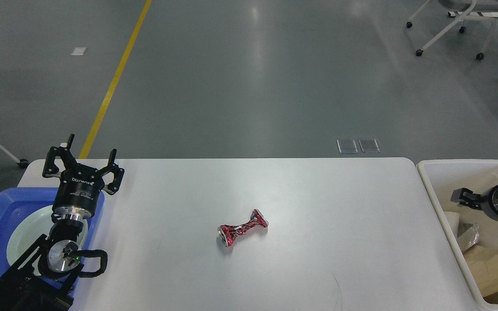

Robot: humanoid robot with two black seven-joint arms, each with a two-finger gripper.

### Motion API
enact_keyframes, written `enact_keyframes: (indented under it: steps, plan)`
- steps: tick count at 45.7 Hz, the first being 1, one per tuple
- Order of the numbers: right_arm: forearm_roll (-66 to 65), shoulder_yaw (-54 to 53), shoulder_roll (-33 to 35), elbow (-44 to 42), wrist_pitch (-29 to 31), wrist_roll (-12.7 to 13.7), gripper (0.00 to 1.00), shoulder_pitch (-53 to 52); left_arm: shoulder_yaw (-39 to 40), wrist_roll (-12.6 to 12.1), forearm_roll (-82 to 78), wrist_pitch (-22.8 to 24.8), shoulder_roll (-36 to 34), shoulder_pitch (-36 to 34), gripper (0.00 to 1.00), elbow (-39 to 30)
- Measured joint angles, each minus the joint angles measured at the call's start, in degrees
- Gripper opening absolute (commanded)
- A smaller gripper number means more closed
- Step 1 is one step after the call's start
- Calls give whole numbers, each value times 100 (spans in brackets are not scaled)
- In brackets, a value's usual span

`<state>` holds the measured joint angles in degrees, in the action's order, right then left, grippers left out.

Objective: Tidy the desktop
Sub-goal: 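Raise the right gripper out of the bin over the table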

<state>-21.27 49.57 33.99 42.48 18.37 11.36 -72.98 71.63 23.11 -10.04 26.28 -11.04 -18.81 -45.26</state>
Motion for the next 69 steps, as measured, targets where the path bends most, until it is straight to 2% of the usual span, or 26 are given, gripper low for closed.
enact_keyframes:
  steps: [5, 14, 22, 32, 40, 48, 58, 69]
  plan:
    - [28, 392, -116, 469, 641, -3, 100, -871, 0, -8, 0, 0, 0, 0, 96, 0]
    - [124, 876, -336, 1525, 1434, -2, 100, -2271, 0, -9, 0, 0, 3, 0, 96, 0]
    - [767, 1455, -882, 2387, 2323, -2, 100, -3564, 1, -9, 1, 0, 4, 0, 96, 0]
    - [1699, 1755, -1219, 3371, 2948, 5, 100, -5055, 1, -9, 1, 0, 5, 0, 96, 0]
    - [1874, 1781, -1231, 4203, 2928, 15, 100, -6203, 1, 0, 1, 0, 6, 0, 96, 0]
    - [2311, 1785, -1268, 4650, 2788, 16, 99, -6933, 1, 1, -1, 0, 6, 7, 96, 0]
    - [2591, 1750, -1443, 5085, 2622, 16, 98, -7258, 1, 1, -1, 0, 6, 7, 96, 0]
    - [2627, 1725, -1580, 5136, 2345, 17, 98, -7296, 1, -7, -1, 0, -1, 0, 96, 0]
